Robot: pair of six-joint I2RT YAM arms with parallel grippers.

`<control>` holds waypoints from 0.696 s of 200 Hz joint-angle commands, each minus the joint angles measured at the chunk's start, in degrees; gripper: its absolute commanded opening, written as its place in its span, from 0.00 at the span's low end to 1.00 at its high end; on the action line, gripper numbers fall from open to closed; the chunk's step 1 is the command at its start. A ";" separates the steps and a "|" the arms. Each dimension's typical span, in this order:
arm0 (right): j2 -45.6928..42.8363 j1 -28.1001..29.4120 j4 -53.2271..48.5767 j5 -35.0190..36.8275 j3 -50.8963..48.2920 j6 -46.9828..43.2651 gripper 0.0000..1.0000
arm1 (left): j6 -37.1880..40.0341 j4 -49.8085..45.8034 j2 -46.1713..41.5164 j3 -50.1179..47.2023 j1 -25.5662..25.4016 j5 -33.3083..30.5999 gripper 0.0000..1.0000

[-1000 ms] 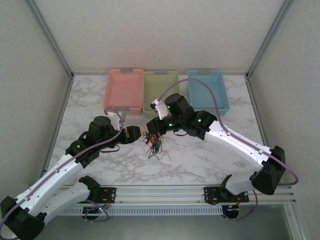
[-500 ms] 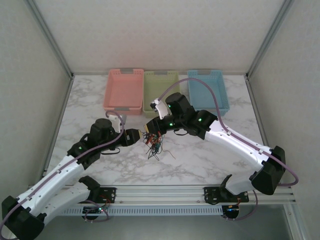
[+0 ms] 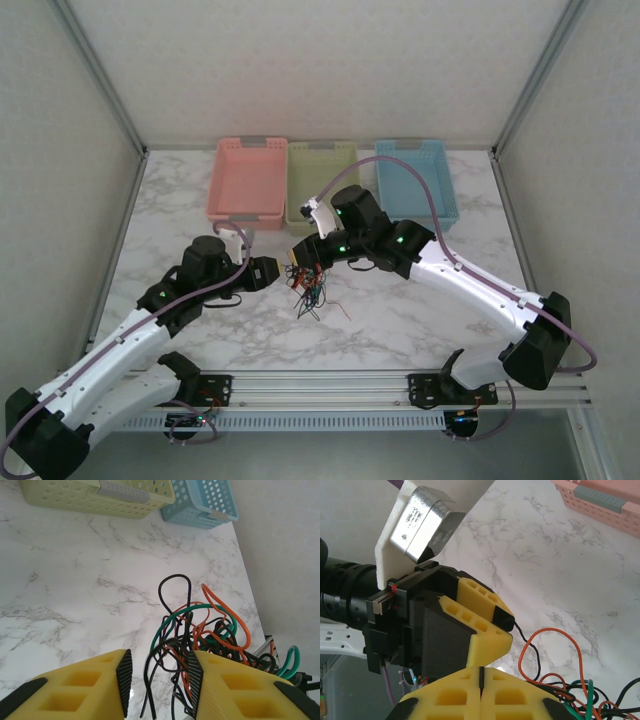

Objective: Untangle the cables

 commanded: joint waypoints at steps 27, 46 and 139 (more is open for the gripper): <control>-3.00 -0.45 1.02 -1.39 -0.42 -0.18 0.00 | -0.13 -0.04 -0.38 -0.54 -0.52 -1.81 0.02; -3.88 -0.61 0.47 -0.50 -0.11 -0.45 0.00 | -0.07 -2.46 -1.21 0.39 -0.57 -5.08 0.00; -18.85 -26.47 -5.25 0.59 -8.44 2.20 0.00 | 4.90 -36.76 -10.85 21.36 0.09 -40.53 0.00</control>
